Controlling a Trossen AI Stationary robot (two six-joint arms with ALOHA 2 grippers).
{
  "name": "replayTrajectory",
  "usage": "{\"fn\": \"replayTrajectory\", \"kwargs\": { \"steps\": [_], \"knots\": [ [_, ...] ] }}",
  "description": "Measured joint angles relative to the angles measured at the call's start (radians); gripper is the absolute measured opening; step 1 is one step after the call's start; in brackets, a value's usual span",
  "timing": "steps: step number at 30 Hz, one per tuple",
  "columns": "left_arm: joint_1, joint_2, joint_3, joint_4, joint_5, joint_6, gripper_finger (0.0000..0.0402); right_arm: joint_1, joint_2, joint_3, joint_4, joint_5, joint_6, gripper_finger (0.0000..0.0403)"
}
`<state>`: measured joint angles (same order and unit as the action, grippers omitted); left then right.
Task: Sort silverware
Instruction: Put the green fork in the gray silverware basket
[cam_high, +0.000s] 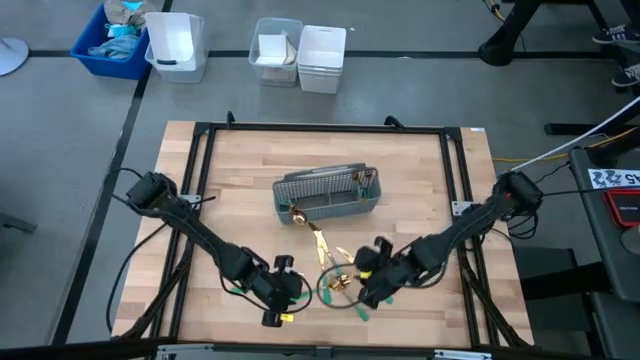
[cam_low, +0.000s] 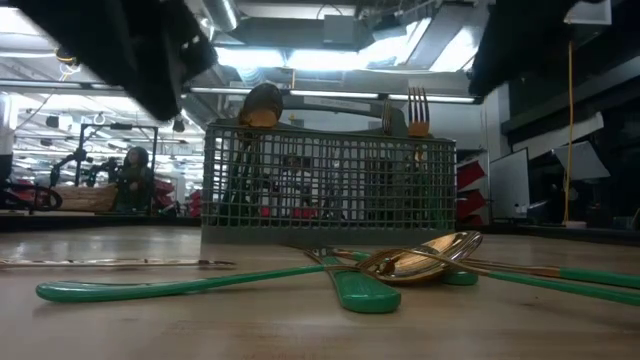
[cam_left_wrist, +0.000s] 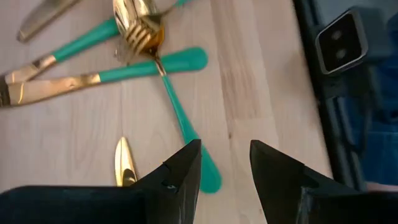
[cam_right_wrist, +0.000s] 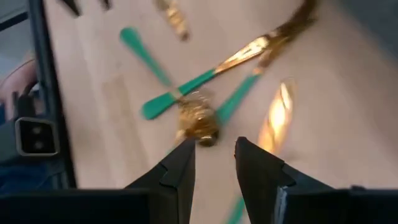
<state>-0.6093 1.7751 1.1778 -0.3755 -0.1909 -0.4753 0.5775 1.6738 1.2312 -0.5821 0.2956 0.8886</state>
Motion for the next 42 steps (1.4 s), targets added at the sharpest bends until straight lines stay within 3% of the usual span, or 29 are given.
{"fn": "replayTrajectory", "kwargs": {
  "steps": [7,17,28,42],
  "knots": [
    [0.003,0.038,0.000,0.009,-0.007,0.002,0.0129,-0.001,0.127,0.000,0.137,-0.058,0.002,0.0115],
    [0.001,0.035,0.000,0.027,-0.038,-0.043,0.0129,0.029,0.228,0.000,0.197,-0.113,0.005,0.0115],
    [0.001,0.033,0.000,0.027,-0.042,-0.049,0.0129,0.093,0.237,0.000,0.223,0.056,0.005,0.0115],
    [0.001,0.033,0.000,0.024,-0.041,-0.049,0.0129,0.090,0.341,0.000,0.268,0.079,0.024,0.0115]
  ]
}}
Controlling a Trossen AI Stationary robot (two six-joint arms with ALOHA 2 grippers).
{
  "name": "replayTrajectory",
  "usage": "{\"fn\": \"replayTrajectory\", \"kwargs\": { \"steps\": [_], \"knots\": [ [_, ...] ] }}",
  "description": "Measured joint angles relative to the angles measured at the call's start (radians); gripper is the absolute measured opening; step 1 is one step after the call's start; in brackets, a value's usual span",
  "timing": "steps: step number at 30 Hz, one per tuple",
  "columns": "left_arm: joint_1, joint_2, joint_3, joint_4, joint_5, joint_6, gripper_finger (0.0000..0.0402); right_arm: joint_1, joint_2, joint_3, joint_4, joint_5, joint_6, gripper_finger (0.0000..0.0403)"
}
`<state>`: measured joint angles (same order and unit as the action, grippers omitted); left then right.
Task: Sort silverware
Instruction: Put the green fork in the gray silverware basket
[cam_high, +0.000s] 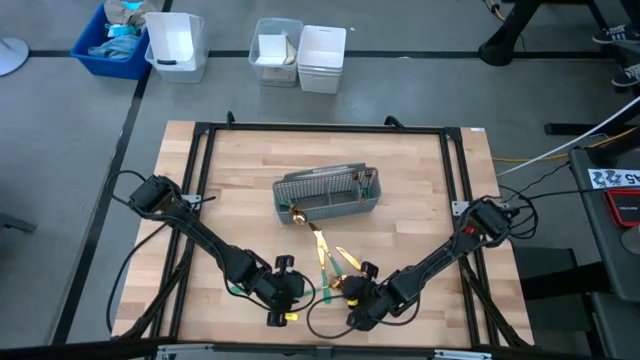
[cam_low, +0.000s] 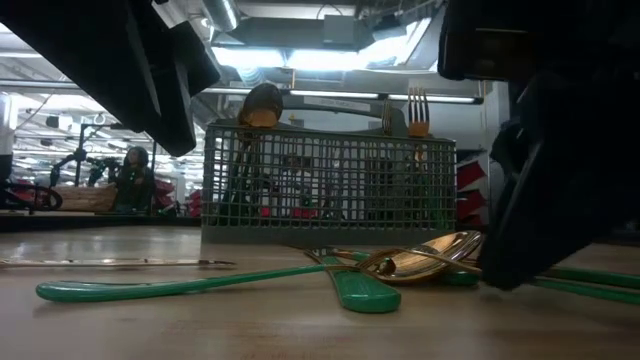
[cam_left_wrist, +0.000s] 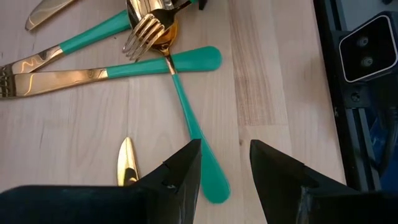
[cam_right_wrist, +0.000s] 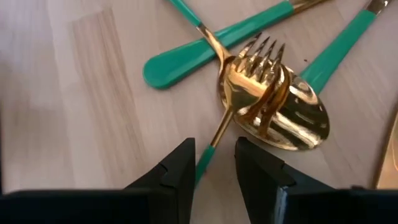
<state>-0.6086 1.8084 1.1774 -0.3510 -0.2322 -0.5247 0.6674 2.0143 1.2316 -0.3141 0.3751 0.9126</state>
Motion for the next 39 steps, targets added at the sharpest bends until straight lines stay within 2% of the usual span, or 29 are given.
{"fn": "replayTrajectory", "kwargs": {
  "steps": [7,14,20,24,28,32,36,39],
  "knots": [
    [0.000,0.000,0.000,0.001,0.000,0.000,0.0129,0.001,0.028,0.001,0.027,0.036,0.001,0.0104],
    [0.000,0.000,0.000,-0.004,0.000,0.001,0.0129,0.000,0.026,0.001,0.026,0.032,0.000,0.0015],
    [0.000,-0.017,0.000,-0.016,0.000,0.031,0.0129,-0.001,-0.033,-0.001,-0.015,-0.009,-0.001,0.0028],
    [-0.010,-0.068,0.000,-0.015,-0.016,0.083,0.0129,-0.001,-0.111,-0.001,-0.077,0.024,-0.009,0.0011],
    [-0.037,-0.141,0.000,-0.035,-0.133,0.127,0.0129,-0.001,-0.204,-0.001,-0.141,0.112,-0.034,0.0017],
    [-0.064,-0.204,0.000,-0.076,-0.247,0.129,0.0129,-0.008,-0.298,-0.001,-0.196,0.244,-0.107,0.0015],
    [-0.093,-0.243,0.001,-0.118,-0.350,0.126,0.0129,-0.010,-0.389,-0.001,-0.184,0.445,-0.251,0.0011],
    [-0.108,-0.251,0.001,-0.154,-0.418,0.092,0.0129,-0.009,-0.448,-0.001,-0.182,0.643,-0.356,0.0014]
  ]
}}
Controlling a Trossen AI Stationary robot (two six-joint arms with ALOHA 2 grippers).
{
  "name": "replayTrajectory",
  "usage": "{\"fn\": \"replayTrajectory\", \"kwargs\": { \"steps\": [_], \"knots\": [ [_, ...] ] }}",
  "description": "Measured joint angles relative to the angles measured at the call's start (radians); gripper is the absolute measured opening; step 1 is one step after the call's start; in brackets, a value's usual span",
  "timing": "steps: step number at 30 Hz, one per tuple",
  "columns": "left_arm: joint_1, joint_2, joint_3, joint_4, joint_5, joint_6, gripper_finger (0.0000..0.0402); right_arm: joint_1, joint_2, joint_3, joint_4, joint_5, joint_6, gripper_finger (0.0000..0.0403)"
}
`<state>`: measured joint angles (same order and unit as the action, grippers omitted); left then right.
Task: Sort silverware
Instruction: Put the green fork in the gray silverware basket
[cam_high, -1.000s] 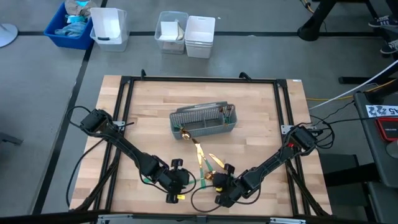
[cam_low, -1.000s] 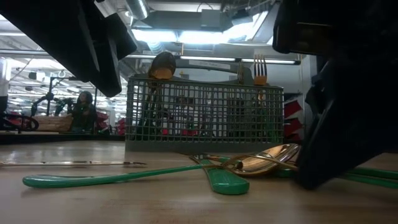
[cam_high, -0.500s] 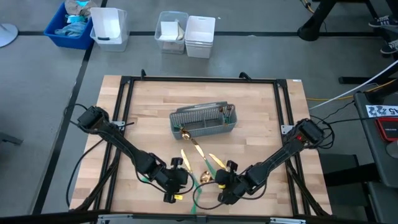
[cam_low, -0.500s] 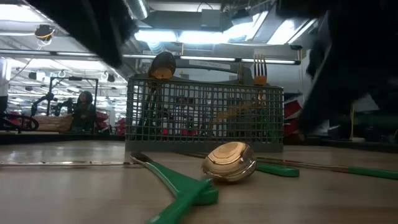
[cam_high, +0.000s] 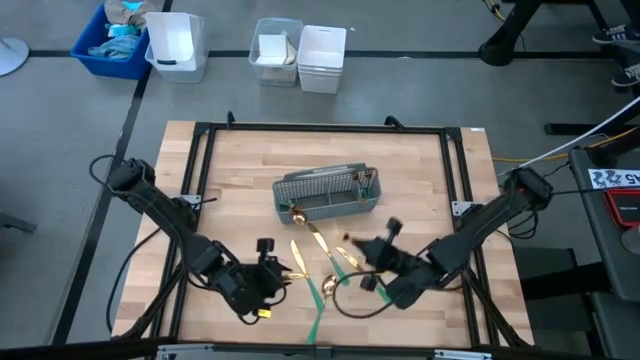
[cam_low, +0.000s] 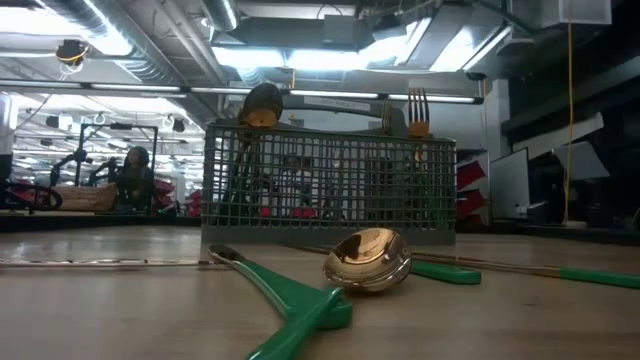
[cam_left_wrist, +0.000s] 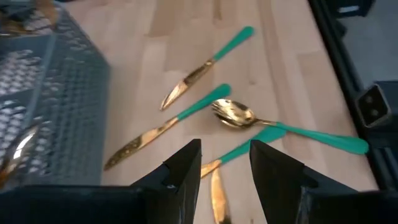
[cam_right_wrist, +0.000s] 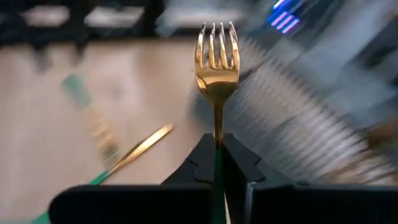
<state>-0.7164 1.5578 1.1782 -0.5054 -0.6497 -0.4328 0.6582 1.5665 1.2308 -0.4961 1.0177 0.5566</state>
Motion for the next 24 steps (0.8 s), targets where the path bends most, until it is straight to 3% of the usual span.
{"fn": "replayTrajectory", "kwargs": {
  "steps": [4,7,13,24],
  "knots": [
    [-0.009,0.000,0.000,-0.057,-0.065,-0.041,0.0129,-0.016,-0.053,0.000,-0.003,0.256,-0.109,0.0012],
    [-0.009,0.000,0.000,-0.104,-0.120,-0.082,0.0129,-0.064,-0.066,0.001,-0.022,0.343,-0.140,0.0010],
    [-0.002,0.001,0.000,-0.177,-0.210,-0.141,0.0129,-0.224,-0.066,-0.037,-0.045,0.291,-0.138,0.0013],
    [0.004,0.002,0.000,-0.227,-0.226,-0.167,0.0129,-0.417,-0.066,-0.066,-0.021,0.283,-0.136,0.0011]
  ]
}}
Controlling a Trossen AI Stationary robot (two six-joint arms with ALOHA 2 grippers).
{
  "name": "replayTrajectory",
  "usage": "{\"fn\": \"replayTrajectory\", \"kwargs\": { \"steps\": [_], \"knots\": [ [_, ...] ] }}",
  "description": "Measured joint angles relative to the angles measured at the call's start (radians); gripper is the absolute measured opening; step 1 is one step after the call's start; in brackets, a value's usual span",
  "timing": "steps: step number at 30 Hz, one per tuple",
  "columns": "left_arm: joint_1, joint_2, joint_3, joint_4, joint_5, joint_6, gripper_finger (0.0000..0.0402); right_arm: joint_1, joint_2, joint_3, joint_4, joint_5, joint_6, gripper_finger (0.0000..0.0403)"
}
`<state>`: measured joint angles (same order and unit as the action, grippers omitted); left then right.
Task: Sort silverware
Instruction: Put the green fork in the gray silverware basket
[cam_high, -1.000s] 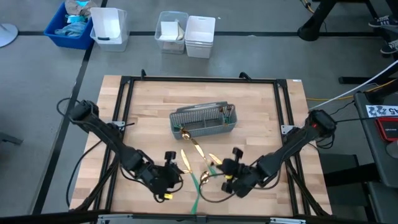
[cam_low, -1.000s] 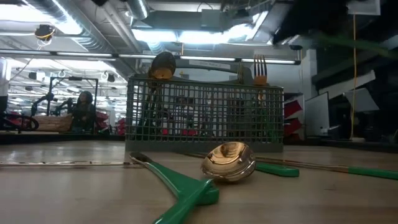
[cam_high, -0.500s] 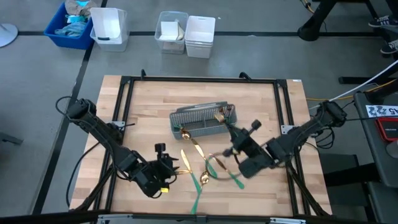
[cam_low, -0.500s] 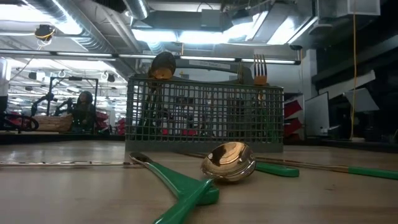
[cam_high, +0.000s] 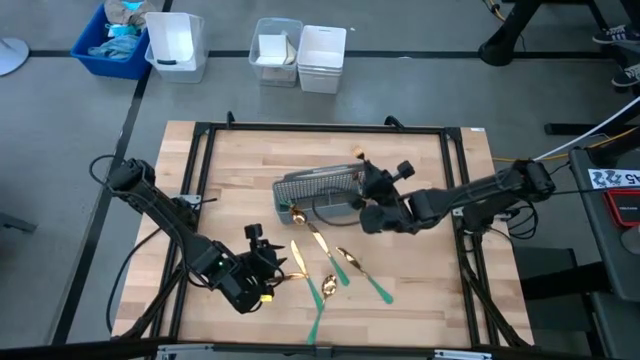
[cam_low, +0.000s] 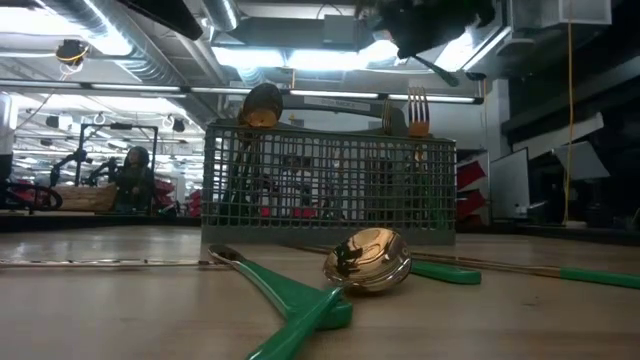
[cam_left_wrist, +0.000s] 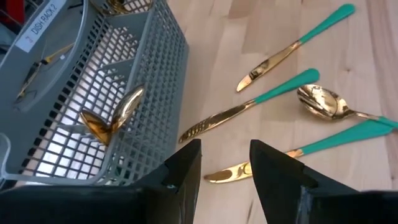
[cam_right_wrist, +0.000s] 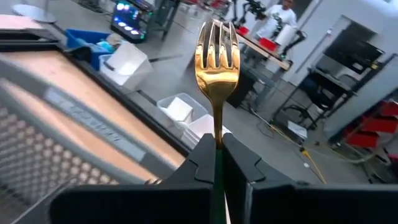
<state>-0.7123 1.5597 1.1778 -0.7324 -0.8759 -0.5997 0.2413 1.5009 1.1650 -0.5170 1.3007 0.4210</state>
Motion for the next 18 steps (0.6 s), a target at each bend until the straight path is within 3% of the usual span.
{"fn": "replayTrajectory", "kwargs": {
  "steps": [13,18],
  "knots": [
    [0.021,0.000,0.000,-0.044,-0.055,-0.013,0.0129,-0.033,0.000,-0.222,0.378,0.058,-0.074,0.0011],
    [0.050,0.000,0.000,-0.045,-0.055,-0.003,0.0129,-0.071,0.000,-0.266,0.600,-0.066,-0.170,0.0011]
  ]
}}
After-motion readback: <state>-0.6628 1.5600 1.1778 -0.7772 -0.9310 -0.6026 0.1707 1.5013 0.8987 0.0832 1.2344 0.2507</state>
